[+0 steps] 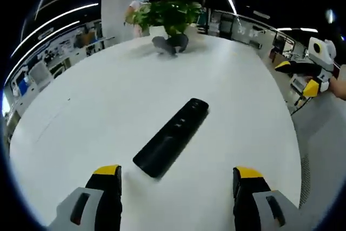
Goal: Press the specified remote control buttons in sequence, fully releasing each button before pressing the next.
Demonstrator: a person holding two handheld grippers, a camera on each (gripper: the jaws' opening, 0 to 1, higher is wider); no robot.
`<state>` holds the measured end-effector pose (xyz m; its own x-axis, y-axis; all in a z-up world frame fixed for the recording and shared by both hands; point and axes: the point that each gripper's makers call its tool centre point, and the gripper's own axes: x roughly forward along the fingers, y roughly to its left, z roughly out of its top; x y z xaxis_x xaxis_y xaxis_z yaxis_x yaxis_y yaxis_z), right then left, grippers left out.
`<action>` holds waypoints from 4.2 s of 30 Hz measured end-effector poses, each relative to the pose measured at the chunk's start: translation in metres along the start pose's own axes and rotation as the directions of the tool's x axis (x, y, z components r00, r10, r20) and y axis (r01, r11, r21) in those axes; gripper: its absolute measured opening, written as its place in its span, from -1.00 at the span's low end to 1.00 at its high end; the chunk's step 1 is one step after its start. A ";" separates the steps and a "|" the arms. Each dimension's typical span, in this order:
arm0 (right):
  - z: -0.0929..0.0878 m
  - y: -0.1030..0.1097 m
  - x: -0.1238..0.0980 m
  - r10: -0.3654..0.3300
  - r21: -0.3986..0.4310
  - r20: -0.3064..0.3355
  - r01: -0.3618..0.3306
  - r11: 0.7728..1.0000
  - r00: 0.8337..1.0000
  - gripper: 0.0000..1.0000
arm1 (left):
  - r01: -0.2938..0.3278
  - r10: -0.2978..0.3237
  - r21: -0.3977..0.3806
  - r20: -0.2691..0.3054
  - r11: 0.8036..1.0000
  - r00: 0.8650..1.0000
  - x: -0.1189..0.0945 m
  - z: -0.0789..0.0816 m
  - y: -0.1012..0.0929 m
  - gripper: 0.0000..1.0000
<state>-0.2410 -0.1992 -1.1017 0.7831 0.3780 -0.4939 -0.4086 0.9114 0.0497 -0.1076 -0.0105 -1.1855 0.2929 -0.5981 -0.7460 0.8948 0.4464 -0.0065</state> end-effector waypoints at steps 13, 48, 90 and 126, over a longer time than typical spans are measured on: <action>-0.002 -0.004 0.000 -0.011 0.012 -0.008 0.011 1.000 1.000 0.13 | 0.045 -0.043 0.036 -0.052 0.998 0.998 0.025 0.020 0.024 0.39; 0.000 -0.005 -0.002 -0.008 0.028 0.013 0.008 1.000 1.000 0.02 | 0.172 -0.149 0.202 -0.125 0.964 0.981 0.017 0.010 -0.016 -0.54; 0.003 0.008 0.000 0.068 0.029 0.029 -0.069 0.997 0.997 -0.03 | 0.211 -0.173 0.253 -0.163 0.944 0.971 -0.004 -0.016 -0.077 -0.54; -0.023 0.069 0.044 0.510 -0.226 -0.351 -0.599 0.768 0.785 -0.64 | 0.274 -0.186 0.340 -0.269 0.900 0.945 -0.025 -0.044 -0.137 -0.53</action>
<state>-0.2457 -0.1231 -1.1396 0.2423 0.7044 -0.6672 -0.8893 0.4362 0.1376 -0.2522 -0.0271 -1.1954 0.0201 -0.4693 -0.8828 0.9998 0.0113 0.0168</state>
